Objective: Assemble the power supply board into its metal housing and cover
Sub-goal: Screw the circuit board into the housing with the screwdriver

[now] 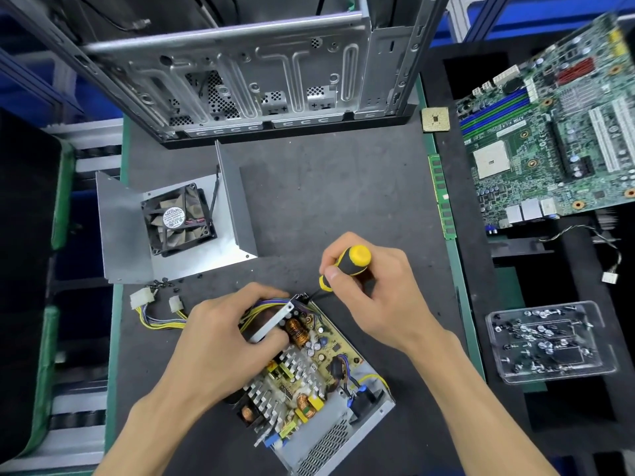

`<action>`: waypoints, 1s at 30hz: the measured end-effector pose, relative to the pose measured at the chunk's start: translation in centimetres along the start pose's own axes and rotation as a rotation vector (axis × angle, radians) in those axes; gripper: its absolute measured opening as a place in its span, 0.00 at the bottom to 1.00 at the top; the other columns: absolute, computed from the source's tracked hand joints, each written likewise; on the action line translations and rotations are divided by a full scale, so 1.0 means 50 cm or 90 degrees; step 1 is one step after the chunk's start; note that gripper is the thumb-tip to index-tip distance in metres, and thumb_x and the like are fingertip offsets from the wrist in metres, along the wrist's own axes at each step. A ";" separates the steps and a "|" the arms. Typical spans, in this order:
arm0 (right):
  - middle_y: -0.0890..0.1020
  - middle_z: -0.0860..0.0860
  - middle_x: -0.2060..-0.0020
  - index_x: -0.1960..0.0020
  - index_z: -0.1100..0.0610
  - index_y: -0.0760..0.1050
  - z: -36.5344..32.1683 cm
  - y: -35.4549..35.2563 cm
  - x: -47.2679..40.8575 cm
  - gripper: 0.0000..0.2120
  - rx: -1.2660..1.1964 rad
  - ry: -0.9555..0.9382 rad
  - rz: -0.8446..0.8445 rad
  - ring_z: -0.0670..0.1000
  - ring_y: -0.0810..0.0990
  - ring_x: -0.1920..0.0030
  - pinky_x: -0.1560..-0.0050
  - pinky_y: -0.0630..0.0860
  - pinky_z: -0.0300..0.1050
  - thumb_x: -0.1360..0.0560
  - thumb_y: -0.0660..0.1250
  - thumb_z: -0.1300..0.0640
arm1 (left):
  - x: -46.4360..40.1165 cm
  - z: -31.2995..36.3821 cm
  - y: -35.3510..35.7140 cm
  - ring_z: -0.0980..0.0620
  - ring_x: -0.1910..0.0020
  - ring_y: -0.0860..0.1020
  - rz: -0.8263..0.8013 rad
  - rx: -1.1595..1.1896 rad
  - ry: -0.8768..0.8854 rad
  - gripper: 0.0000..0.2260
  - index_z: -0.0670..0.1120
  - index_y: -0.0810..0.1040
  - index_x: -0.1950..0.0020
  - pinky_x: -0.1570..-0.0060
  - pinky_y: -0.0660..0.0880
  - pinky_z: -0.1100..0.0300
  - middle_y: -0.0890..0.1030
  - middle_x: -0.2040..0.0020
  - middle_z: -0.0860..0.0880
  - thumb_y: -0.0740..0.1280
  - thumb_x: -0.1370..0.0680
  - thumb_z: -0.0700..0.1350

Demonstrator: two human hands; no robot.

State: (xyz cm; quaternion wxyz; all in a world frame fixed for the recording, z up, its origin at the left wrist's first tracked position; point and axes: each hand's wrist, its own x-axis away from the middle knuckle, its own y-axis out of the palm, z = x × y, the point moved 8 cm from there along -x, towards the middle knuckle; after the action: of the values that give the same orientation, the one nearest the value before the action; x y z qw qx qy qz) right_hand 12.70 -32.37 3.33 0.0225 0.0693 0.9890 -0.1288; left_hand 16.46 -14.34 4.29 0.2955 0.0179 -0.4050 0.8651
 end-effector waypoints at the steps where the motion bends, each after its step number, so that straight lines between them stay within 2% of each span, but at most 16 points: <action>1: 0.74 0.56 0.71 0.57 0.55 0.74 -0.002 0.001 0.000 0.06 0.002 -0.001 -0.005 0.53 0.67 0.71 0.68 0.65 0.39 0.21 0.64 0.56 | 0.000 0.000 -0.001 0.59 0.64 0.81 0.001 0.001 -0.002 0.15 0.60 0.80 0.49 0.63 0.77 0.61 0.83 0.62 0.62 0.65 0.35 0.51; 4: 0.68 0.49 0.73 0.56 0.54 0.75 -0.015 0.006 -0.003 0.06 0.018 -0.015 -0.024 0.51 0.66 0.71 0.66 0.64 0.35 0.21 0.66 0.56 | 0.000 0.002 -0.004 0.59 0.63 0.82 -0.001 -0.012 0.000 0.15 0.60 0.79 0.49 0.62 0.78 0.58 0.83 0.61 0.63 0.65 0.35 0.52; 7: 0.69 0.50 0.73 0.55 0.54 0.78 -0.024 0.019 -0.011 0.06 0.037 -0.028 -0.053 0.51 0.67 0.71 0.65 0.64 0.36 0.20 0.69 0.54 | 0.000 0.009 -0.004 0.60 0.63 0.81 -0.026 -0.042 0.002 0.15 0.60 0.79 0.49 0.62 0.79 0.54 0.83 0.62 0.62 0.65 0.35 0.54; 9: 0.71 0.53 0.73 0.55 0.55 0.80 -0.027 0.030 -0.014 0.07 0.040 -0.028 -0.078 0.52 0.66 0.71 0.65 0.64 0.36 0.20 0.71 0.53 | -0.001 0.020 -0.007 0.62 0.60 0.80 -0.064 -0.068 0.013 0.15 0.64 0.77 0.47 0.58 0.80 0.52 0.82 0.59 0.65 0.63 0.34 0.56; 11: 0.72 0.53 0.73 0.54 0.55 0.81 -0.031 0.040 -0.015 0.08 0.048 -0.032 -0.100 0.52 0.66 0.71 0.66 0.63 0.35 0.21 0.72 0.51 | 0.000 0.040 -0.022 0.65 0.49 0.79 -0.104 -0.084 0.056 0.17 0.67 0.74 0.42 0.47 0.79 0.53 0.80 0.49 0.68 0.62 0.31 0.58; 13: 0.72 0.52 0.73 0.54 0.55 0.81 -0.035 0.043 -0.016 0.09 0.058 -0.041 -0.106 0.50 0.66 0.71 0.66 0.63 0.35 0.22 0.73 0.50 | 0.001 0.073 -0.061 0.60 0.38 0.76 -0.066 -0.066 0.130 0.21 0.61 0.74 0.33 0.39 0.75 0.56 0.78 0.39 0.63 0.64 0.26 0.58; 14: 0.72 0.52 0.73 0.54 0.56 0.82 -0.036 0.044 -0.018 0.10 0.061 -0.046 -0.106 0.50 0.67 0.71 0.66 0.63 0.36 0.22 0.73 0.49 | 0.001 0.099 -0.085 0.58 0.39 0.77 -0.018 -0.054 0.174 0.20 0.56 0.76 0.33 0.40 0.74 0.58 0.78 0.41 0.60 0.65 0.24 0.57; 17: 0.77 0.56 0.70 0.55 0.64 0.81 -0.033 0.050 -0.018 0.13 0.063 -0.056 -0.119 0.52 0.73 0.69 0.65 0.72 0.46 0.22 0.72 0.53 | -0.006 0.179 -0.118 0.56 0.53 0.77 0.080 -0.075 0.273 0.16 0.49 0.80 0.44 0.51 0.73 0.64 0.78 0.54 0.56 0.70 0.24 0.59; 18: 0.77 0.56 0.70 0.56 0.65 0.80 -0.035 0.048 -0.019 0.12 0.067 -0.063 -0.110 0.51 0.73 0.69 0.65 0.73 0.45 0.22 0.72 0.56 | -0.011 0.199 -0.115 0.57 0.56 0.76 0.087 -0.093 0.293 0.15 0.47 0.81 0.48 0.54 0.74 0.61 0.77 0.57 0.54 0.71 0.25 0.57; 20: 0.73 0.51 0.72 0.56 0.63 0.81 -0.045 0.039 -0.019 0.08 0.084 -0.075 -0.071 0.44 0.68 0.70 0.66 0.68 0.35 0.24 0.71 0.58 | -0.021 0.220 -0.105 0.53 0.60 0.76 0.085 -0.110 0.314 0.10 0.44 0.81 0.54 0.58 0.76 0.53 0.78 0.60 0.52 0.73 0.25 0.51; 22: 0.72 0.50 0.72 0.53 0.59 0.84 -0.050 0.033 -0.016 0.04 0.087 -0.067 -0.065 0.43 0.65 0.70 0.66 0.64 0.31 0.25 0.72 0.59 | -0.026 0.226 -0.095 0.51 0.60 0.77 0.061 -0.099 0.330 0.07 0.43 0.82 0.54 0.58 0.77 0.49 0.79 0.59 0.50 0.73 0.24 0.46; 26: 0.74 0.59 0.68 0.43 0.54 0.83 -0.052 0.026 0.001 0.11 0.009 -0.017 -0.090 0.47 0.66 0.70 0.68 0.64 0.33 0.24 0.68 0.57 | -0.020 0.228 -0.088 0.50 0.56 0.80 -0.010 -0.083 0.367 0.06 0.42 0.84 0.49 0.53 0.78 0.50 0.81 0.54 0.49 0.71 0.24 0.42; 28: 0.72 0.57 0.69 0.46 0.59 0.83 -0.060 0.022 0.005 0.08 0.021 -0.018 -0.078 0.44 0.64 0.70 0.68 0.63 0.32 0.24 0.69 0.59 | -0.018 0.231 -0.092 0.52 0.56 0.81 -0.028 -0.080 0.361 0.07 0.44 0.85 0.48 0.52 0.78 0.51 0.82 0.53 0.50 0.72 0.24 0.42; 30: 0.69 0.51 0.71 0.54 0.63 0.81 -0.065 0.020 0.006 0.04 0.056 -0.025 -0.068 0.44 0.63 0.71 0.68 0.61 0.30 0.25 0.71 0.62 | -0.019 0.233 -0.093 0.52 0.57 0.80 -0.026 -0.104 0.333 0.06 0.46 0.85 0.48 0.53 0.79 0.50 0.81 0.55 0.52 0.74 0.25 0.44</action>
State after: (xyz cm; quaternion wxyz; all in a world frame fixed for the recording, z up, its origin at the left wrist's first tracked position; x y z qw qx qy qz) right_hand 12.45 -30.55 6.21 0.0319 0.0145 0.9840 -0.1744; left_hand 17.27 -20.79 15.07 0.4081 -0.2221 -0.3826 0.7986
